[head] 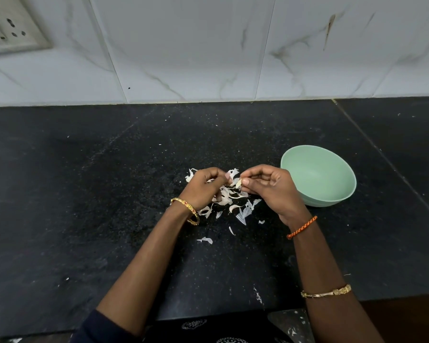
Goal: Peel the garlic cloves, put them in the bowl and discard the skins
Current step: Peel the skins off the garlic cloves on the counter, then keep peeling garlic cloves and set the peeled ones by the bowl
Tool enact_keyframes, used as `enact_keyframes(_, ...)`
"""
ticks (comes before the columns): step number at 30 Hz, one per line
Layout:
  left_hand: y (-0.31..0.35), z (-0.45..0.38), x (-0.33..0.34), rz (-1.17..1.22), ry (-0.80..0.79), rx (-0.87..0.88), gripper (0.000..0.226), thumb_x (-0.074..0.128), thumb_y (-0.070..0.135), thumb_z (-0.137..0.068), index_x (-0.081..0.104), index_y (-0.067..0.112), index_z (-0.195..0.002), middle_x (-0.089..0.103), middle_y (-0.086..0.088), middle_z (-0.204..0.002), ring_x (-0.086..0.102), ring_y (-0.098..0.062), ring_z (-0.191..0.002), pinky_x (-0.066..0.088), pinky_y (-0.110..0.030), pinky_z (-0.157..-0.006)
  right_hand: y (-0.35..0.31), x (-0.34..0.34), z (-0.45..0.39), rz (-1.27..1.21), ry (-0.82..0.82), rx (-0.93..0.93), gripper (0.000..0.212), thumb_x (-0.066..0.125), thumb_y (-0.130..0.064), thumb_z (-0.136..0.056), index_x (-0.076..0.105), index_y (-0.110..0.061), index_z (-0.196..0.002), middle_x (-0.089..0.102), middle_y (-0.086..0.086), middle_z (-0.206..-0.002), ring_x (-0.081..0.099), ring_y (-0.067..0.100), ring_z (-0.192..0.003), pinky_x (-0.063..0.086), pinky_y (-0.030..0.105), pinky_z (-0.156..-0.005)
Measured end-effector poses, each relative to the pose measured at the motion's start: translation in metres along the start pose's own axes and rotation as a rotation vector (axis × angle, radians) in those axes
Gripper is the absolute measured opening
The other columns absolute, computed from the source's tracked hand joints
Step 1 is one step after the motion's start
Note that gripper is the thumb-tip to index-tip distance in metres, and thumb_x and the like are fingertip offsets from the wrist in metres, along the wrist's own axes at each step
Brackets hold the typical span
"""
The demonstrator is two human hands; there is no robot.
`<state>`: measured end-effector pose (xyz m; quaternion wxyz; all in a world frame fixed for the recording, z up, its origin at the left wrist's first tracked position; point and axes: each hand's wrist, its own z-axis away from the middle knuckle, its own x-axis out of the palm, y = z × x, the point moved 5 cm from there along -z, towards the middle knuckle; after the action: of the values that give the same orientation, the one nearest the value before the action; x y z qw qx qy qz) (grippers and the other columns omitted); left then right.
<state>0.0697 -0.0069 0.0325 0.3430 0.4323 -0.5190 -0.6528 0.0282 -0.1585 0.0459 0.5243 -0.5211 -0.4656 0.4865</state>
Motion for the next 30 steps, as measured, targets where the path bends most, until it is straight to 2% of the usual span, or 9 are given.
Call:
enact_keyframes(2, 0.001, 0.001, 0.001, -0.042, 0.0, 0.028, 0.018, 0.051, -0.003, -0.092, 0.063, 0.009, -0.087, 0.061, 0.001, -0.078, 0.048, -0.003, -0.047, 0.033, -0.008, -0.041, 0.001, 0.0, 0.0, 0.004, 0.008, 0.005, 0.015, 0.067, 0.007, -0.083, 0.069, -0.008, -0.086, 0.071, 0.007, -0.08, 0.069, 0.011, -0.072, 0.057, 0.02, -0.07)
enact_keyframes(5, 0.0, 0.001, 0.002, -0.065, 0.04, 0.029, 0.01, 0.065, 0.011, -0.088, 0.067, 0.01, -0.078, 0.064, -0.009, -0.073, 0.043, 0.001, -0.045, 0.035, -0.012, -0.045, 0.002, -0.001, 0.001, 0.007, 0.027, 0.004, 0.015, 0.067, 0.005, -0.083, 0.07, -0.01, -0.085, 0.071, 0.008, -0.083, 0.07, 0.015, -0.076, 0.058, 0.023, -0.072)
enact_keyframes(8, -0.005, 0.001, 0.002, 0.075, 0.071, -0.042, 0.013, 0.07, 0.019, -0.084, 0.063, 0.013, -0.075, 0.069, -0.005, -0.071, 0.063, -0.011, -0.064, 0.046, -0.016, -0.051, 0.003, -0.001, 0.002, 0.006, 0.045, 0.001, 0.016, 0.067, 0.005, -0.083, 0.07, -0.011, -0.084, 0.071, 0.007, -0.083, 0.07, 0.016, -0.077, 0.058, 0.022, -0.071)
enact_keyframes(11, -0.009, 0.004, 0.009, 0.255, -0.014, -0.101, 0.014, 0.072, 0.009, -0.081, 0.066, 0.01, -0.093, 0.073, -0.001, -0.073, 0.07, -0.012, -0.067, 0.053, -0.02, -0.056, 0.004, 0.001, 0.004, -0.001, 0.071, -0.002, 0.014, 0.067, 0.005, -0.083, 0.07, -0.009, -0.085, 0.072, 0.002, -0.08, 0.07, 0.012, -0.075, 0.058, 0.021, -0.07)
enact_keyframes(16, -0.01, 0.008, 0.01, 0.258, -0.013, -0.075, 0.013, 0.07, -0.004, -0.078, 0.07, 0.005, -0.087, 0.073, -0.002, -0.07, 0.07, -0.009, -0.064, 0.056, -0.017, -0.062, 0.012, 0.002, 0.013, -0.065, 0.172, 0.037, 0.012, 0.07, 0.007, -0.081, 0.07, -0.005, -0.082, 0.071, 0.01, -0.079, 0.069, 0.014, -0.071, 0.057, 0.02, -0.067)
enact_keyframes(19, -0.012, 0.011, 0.013, 0.254, -0.027, -0.075, 0.015, 0.067, -0.006, -0.08, 0.07, 0.006, -0.088, 0.073, 0.001, -0.069, 0.069, -0.006, -0.064, 0.054, -0.013, -0.058, 0.022, 0.001, 0.022, -0.152, 0.194, 0.131, 0.014, 0.066, 0.01, -0.082, 0.069, -0.003, -0.082, 0.07, 0.016, -0.082, 0.069, 0.016, -0.071, 0.057, 0.02, -0.068)
enact_keyframes(24, -0.013, 0.019, 0.03, 0.238, -0.015, -0.156, 0.009, 0.072, 0.001, -0.079, 0.071, 0.005, -0.087, 0.071, 0.002, -0.064, 0.063, -0.002, -0.053, 0.049, -0.011, -0.051, 0.036, -0.007, 0.041, -0.216, 0.175, 0.25, 0.015, 0.064, 0.01, -0.083, 0.07, -0.003, -0.085, 0.071, 0.019, -0.088, 0.07, 0.022, -0.081, 0.058, 0.028, -0.082)
enact_keyframes(27, -0.01, 0.023, 0.055, 0.242, -0.059, -0.227, 0.001, 0.07, 0.006, -0.083, 0.07, 0.007, -0.084, 0.07, 0.003, -0.061, 0.062, -0.002, -0.05, 0.048, -0.012, -0.048, 0.037, -0.024, 0.056, -0.209, 0.186, 0.264, 0.016, 0.063, 0.011, -0.083, 0.07, -0.003, -0.087, 0.071, 0.018, -0.087, 0.071, 0.02, -0.08, 0.058, 0.024, -0.078)
enact_keyframes(30, -0.008, 0.024, 0.087, 0.192, -0.106, -0.274, 0.015, 0.064, 0.016, -0.09, 0.066, 0.011, -0.076, 0.066, 0.007, -0.054, 0.058, -0.001, -0.044, 0.043, -0.012, -0.043, 0.036, -0.052, 0.076, -0.125, 0.283, 0.276, 0.016, 0.064, 0.012, -0.081, 0.069, -0.002, -0.087, 0.07, 0.017, -0.082, 0.069, 0.015, -0.07, 0.057, 0.02, -0.073)
